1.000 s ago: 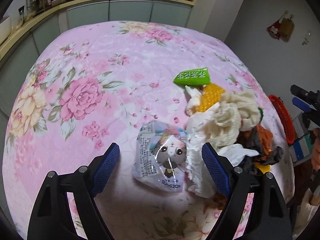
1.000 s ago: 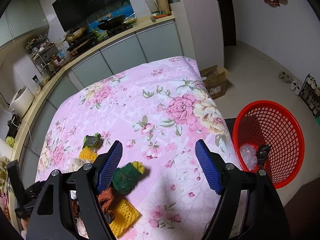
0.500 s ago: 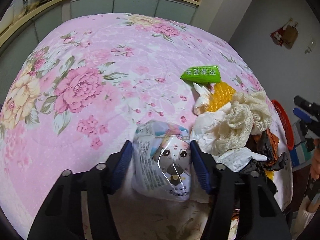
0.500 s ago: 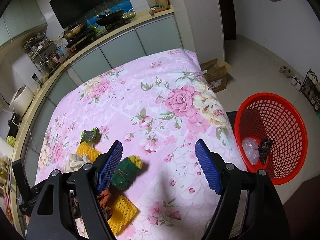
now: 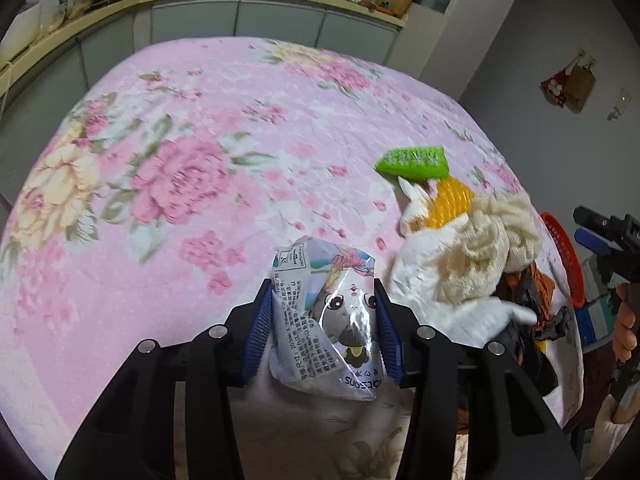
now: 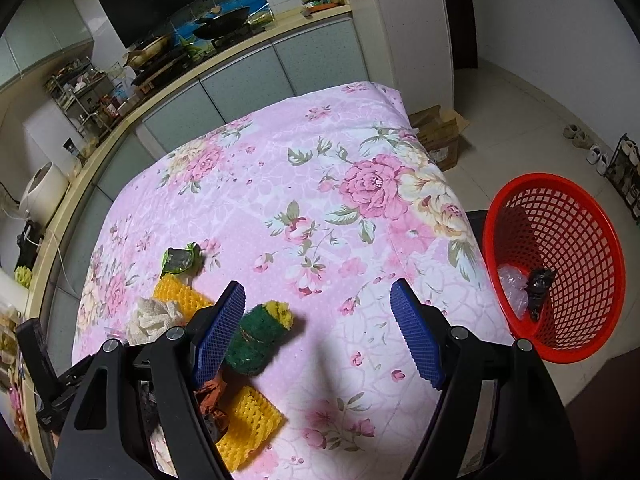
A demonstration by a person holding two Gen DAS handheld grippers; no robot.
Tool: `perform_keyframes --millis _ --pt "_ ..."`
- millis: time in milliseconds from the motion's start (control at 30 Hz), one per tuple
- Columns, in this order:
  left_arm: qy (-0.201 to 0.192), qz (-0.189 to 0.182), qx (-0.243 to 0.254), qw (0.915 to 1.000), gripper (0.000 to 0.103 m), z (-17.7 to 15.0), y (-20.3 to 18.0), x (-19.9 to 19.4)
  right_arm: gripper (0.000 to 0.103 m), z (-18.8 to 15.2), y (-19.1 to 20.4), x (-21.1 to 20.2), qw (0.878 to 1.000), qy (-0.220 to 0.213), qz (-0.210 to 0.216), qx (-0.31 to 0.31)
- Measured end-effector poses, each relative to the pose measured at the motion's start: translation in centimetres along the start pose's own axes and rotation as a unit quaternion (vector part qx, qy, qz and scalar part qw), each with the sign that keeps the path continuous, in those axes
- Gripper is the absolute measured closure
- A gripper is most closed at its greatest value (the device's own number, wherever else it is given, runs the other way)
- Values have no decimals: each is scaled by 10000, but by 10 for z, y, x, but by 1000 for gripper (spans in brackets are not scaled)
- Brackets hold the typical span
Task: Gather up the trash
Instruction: 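Grasp the green scrubber with the right gripper while the left gripper holds the wrapper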
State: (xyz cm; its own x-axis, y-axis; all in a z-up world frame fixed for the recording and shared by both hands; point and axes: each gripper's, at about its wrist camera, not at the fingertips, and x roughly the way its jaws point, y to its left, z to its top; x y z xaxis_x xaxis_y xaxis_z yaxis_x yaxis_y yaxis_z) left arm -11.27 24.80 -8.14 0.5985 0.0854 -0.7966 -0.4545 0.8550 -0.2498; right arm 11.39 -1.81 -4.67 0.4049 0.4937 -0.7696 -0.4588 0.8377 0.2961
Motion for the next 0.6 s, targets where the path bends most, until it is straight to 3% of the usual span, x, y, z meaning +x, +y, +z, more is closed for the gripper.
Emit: perform_keyframes --millis 333,600 --pt "-580 293 -387 9971 57 20 21 -35 30 -3 2 13 9998 179 -1 -36" --pt "-631 368 -409 9965 57 21 24 -40 30 -18 19 40 9978 606 165 -218"
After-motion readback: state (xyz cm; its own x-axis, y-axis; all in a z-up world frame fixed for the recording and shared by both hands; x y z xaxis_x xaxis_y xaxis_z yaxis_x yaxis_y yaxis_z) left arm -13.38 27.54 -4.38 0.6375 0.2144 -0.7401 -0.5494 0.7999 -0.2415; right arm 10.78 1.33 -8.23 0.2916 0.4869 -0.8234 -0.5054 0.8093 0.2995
